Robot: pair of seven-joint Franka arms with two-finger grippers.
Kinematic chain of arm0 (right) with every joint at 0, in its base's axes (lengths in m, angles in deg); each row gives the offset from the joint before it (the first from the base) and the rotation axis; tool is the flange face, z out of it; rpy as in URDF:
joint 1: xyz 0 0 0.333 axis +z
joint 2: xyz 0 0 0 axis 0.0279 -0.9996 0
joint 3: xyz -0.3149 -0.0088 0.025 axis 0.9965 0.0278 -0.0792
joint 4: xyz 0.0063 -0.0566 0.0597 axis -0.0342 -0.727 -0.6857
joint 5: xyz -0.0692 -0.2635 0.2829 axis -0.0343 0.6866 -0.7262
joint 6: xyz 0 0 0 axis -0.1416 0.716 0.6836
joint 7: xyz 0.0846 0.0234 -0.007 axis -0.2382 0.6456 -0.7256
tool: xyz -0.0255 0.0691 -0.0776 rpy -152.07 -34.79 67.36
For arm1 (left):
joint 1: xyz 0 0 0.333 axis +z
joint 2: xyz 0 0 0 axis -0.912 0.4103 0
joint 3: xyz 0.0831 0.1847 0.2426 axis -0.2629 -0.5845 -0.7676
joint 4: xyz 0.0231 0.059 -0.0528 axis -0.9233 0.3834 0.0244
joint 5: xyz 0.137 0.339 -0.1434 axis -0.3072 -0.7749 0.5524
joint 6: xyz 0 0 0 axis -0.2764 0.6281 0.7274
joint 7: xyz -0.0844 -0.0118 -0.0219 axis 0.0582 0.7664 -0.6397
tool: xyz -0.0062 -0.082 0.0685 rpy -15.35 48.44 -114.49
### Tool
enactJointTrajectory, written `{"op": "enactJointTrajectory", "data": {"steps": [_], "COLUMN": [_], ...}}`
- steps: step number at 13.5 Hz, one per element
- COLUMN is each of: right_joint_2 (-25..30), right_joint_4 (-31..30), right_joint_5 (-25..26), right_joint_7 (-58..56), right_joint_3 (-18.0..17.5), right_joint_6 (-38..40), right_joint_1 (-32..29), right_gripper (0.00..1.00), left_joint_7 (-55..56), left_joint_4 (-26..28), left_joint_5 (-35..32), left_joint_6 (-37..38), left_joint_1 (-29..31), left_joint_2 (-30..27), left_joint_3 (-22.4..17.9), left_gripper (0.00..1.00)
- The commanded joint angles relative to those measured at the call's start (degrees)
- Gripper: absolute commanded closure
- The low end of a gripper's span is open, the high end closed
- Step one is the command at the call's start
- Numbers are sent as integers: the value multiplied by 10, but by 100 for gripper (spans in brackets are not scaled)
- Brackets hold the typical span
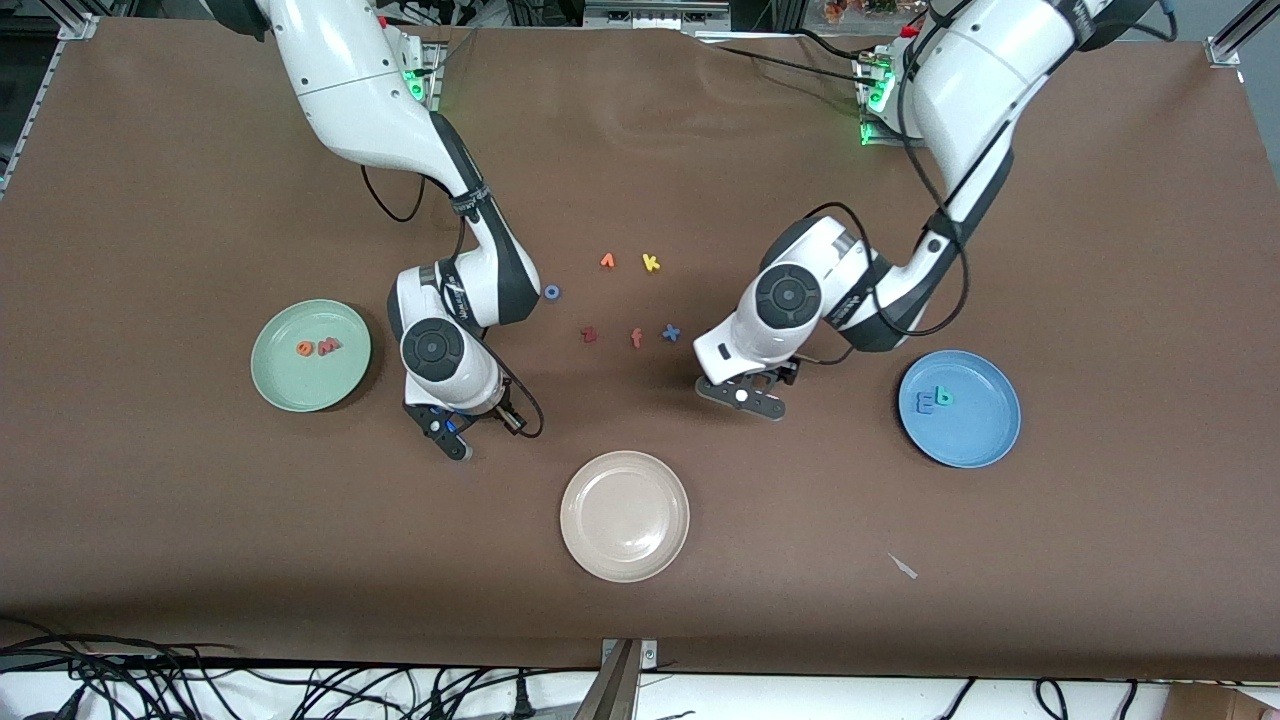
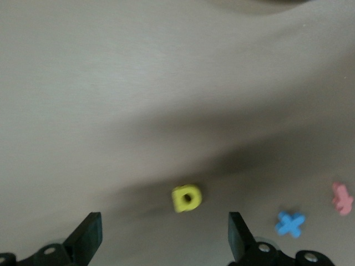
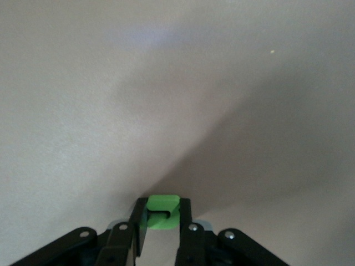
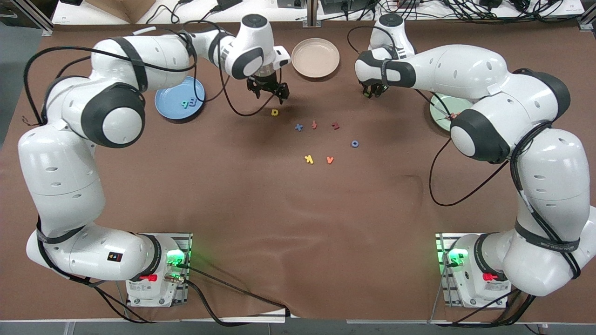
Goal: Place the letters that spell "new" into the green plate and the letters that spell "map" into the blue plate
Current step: 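Move the green u to the green plate while the left gripper grasps the yellow d, then place the yellow d on the blue plate while the right gripper withdraws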
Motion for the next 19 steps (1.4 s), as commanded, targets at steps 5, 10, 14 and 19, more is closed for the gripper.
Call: {"op": "enactJointTrajectory", "data": {"steps": [5, 10, 14, 19], "right_joint_2": [97, 168, 167, 225], "right_joint_4": [-18, -171, -268, -229], "right_joint_5": [-6, -1, -3, -2], "right_joint_7": [-215, -426, -506, -506], "right_joint_3": [125, 212, 230, 242], "right_joint_6": [194, 169, 58, 122], "right_joint_1": [1, 1, 0, 1], "right_gripper": [89, 89, 46, 0], "left_joint_7": [73, 75, 75, 67], "left_joint_4": [-2, -1, 3, -1], "left_joint_5": [-46, -47, -47, -47], "left_joint_6": [-28, -28, -28, -19], "left_joint_1": [-16, -18, -18, -9], "left_joint_2": [36, 43, 43, 40], "left_joint_3": [-9, -9, -10, -8], "left_gripper": [11, 32, 66, 100]}}
